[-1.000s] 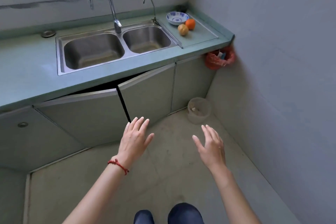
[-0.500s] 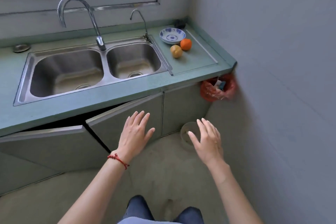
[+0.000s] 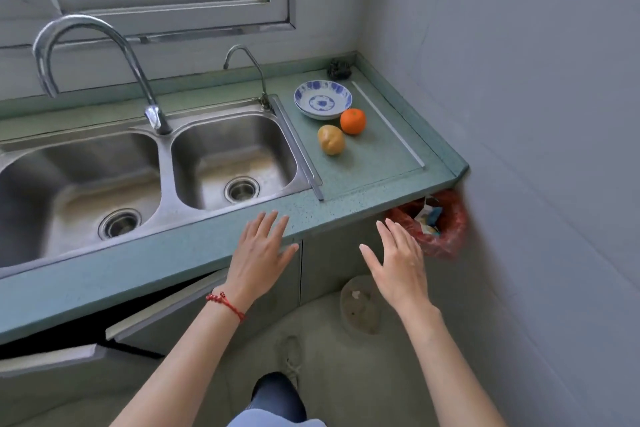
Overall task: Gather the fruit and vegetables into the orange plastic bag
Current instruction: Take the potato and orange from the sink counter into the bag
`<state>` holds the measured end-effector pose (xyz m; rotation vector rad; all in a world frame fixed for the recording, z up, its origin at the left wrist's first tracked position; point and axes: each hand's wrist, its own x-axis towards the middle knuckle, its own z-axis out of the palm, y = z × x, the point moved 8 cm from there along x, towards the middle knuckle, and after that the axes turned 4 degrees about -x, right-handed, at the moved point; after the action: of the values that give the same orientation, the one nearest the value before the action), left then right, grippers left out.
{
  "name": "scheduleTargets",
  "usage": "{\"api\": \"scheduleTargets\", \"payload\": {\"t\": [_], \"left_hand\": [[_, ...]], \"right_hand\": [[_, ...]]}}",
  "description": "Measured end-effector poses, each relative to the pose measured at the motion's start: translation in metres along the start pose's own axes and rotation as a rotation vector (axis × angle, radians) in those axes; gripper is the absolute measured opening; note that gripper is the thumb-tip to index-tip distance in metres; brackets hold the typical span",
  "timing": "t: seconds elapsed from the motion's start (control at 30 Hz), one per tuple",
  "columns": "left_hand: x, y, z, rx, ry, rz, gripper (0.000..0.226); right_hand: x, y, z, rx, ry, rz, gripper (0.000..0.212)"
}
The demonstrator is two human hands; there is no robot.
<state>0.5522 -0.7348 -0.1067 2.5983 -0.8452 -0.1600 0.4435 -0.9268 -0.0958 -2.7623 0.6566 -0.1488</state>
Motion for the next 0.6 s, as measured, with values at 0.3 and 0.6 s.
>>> {"api": "scheduleTargets", "payload": {"t": [0.3, 0.6], "left_hand": [[0.127, -0.020, -0.006, -0.005, -0.051, 0.051, 0.064], [0.206, -0.020, 0.009, -0.120, -0.087, -0.016, 0.060]], "right_hand": [[0.118, -0.007, -0.002, -0.008, 0.008, 0.076, 0.058], [0.200, 0.009, 0.008, 0.068, -0.036, 0.112, 0.059]]}}
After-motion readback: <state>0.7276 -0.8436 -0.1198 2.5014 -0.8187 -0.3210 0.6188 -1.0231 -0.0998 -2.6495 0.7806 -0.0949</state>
